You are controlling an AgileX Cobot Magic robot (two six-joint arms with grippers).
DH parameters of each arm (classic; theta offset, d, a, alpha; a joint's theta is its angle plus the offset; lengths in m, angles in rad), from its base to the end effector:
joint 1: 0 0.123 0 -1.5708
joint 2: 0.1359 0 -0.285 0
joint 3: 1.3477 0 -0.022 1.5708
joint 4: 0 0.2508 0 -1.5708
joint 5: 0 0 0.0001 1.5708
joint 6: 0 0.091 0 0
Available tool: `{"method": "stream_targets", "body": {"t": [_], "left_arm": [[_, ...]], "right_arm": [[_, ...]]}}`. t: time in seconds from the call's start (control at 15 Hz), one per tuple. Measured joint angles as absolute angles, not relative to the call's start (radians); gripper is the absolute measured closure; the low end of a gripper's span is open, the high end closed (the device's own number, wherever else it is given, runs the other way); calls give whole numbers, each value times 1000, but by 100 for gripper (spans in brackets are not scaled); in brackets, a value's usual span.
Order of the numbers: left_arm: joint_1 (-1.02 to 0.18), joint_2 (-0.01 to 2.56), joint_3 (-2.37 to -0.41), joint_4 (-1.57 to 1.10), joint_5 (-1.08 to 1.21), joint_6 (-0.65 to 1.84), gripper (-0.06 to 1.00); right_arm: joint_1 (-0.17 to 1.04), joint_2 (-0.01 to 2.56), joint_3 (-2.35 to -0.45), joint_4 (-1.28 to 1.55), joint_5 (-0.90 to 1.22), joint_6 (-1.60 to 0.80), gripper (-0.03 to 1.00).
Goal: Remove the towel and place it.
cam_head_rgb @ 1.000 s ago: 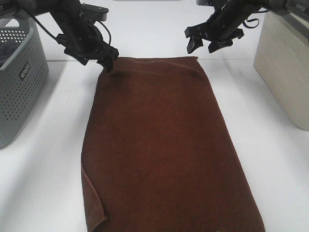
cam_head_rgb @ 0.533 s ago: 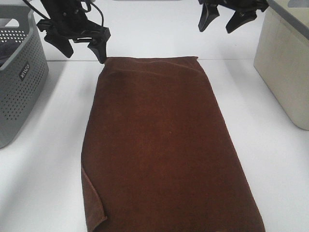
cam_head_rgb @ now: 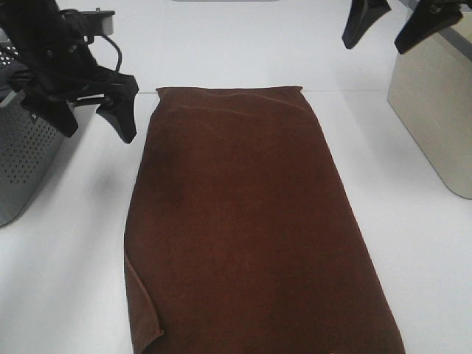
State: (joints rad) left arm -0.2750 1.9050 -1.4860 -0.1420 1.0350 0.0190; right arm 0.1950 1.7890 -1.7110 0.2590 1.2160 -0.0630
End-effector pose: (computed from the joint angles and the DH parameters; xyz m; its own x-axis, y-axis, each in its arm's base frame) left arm 0.3742 -0.1171 0.2278 -0.9560 0.2142 -0.2002 0.2427 0.9614 -0.1300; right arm 0.3702 0.0954 0.3324 -0.9203 -0.1533 -0.3599 -0.2480 0.9401 0.2339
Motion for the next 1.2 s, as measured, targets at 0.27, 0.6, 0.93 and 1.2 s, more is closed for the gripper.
{"method": "stream_targets", "body": {"t": [0.27, 0.6, 0.93, 1.2], "left_arm": [[-303, 1757, -1206, -145, 964, 78, 12], [-527, 1765, -1136, -150, 903, 66, 12], [-695, 1914, -1135, -165, 903, 59, 12], [-710, 1973, -1135, -165, 912, 44, 12]], "right_arm": [[195, 1473, -1340, 260, 1219, -63, 21], [195, 1225, -1164, 292, 1220, -39, 21], [195, 1076, -1153, 328, 1221, -38, 21], [195, 1040, -1153, 334, 1222, -38, 21]]}}
